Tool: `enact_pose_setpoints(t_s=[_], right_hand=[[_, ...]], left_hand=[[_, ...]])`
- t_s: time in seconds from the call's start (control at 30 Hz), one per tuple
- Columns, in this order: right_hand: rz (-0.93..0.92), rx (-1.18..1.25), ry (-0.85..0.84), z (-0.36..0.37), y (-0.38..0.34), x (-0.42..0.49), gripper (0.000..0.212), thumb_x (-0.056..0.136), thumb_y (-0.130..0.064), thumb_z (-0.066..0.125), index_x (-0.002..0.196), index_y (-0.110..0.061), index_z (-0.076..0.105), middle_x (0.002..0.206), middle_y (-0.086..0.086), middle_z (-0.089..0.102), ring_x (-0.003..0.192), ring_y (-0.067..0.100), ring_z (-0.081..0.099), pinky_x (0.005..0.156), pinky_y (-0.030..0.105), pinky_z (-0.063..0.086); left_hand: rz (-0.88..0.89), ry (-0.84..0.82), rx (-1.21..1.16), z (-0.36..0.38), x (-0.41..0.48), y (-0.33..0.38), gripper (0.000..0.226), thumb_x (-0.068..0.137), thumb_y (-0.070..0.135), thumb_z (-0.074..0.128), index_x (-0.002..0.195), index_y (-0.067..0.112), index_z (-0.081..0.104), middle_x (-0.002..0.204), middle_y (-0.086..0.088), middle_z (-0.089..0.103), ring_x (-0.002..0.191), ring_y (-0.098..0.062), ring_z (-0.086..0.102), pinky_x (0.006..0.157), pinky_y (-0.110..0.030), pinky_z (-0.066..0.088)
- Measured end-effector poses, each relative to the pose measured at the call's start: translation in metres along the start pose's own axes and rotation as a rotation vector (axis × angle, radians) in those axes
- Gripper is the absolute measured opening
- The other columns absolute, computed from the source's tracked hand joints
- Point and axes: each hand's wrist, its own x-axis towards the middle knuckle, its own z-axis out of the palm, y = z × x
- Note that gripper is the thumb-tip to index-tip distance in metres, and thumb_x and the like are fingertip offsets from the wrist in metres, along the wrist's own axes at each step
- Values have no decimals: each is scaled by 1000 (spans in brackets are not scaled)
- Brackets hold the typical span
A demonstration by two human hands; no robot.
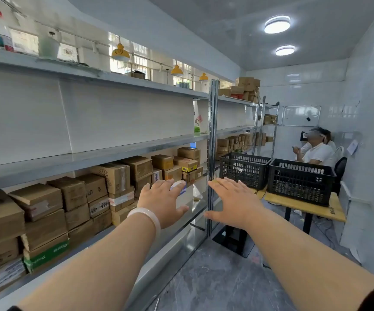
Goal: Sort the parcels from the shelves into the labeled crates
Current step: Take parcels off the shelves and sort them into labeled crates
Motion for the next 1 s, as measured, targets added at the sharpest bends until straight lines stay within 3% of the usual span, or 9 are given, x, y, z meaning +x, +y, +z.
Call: enact_pose_setpoints(t_s=[0.6, 1.0], right_hand=[[17, 11, 0, 60, 89, 48, 92, 83, -76, 43, 155, -34, 5, 164, -5, 8, 150, 16, 4, 120, 40, 1], [53, 62, 32, 132, 126, 187, 87, 83, -73, 45, 154, -35, 12, 162, -5, 17, 148, 17, 13, 119, 37, 9]], left_hand=[[-10, 39, -5, 61, 89, 48, 72, 92, 68, 37, 154, 39, 14, 162, 3, 23, 148, -23, 22, 118, -51, 19], [47, 14, -49, 144, 221, 10, 69, 95, 62, 37, 154, 35, 16, 162, 2, 22, 148, -21, 21, 118, -49, 22]])
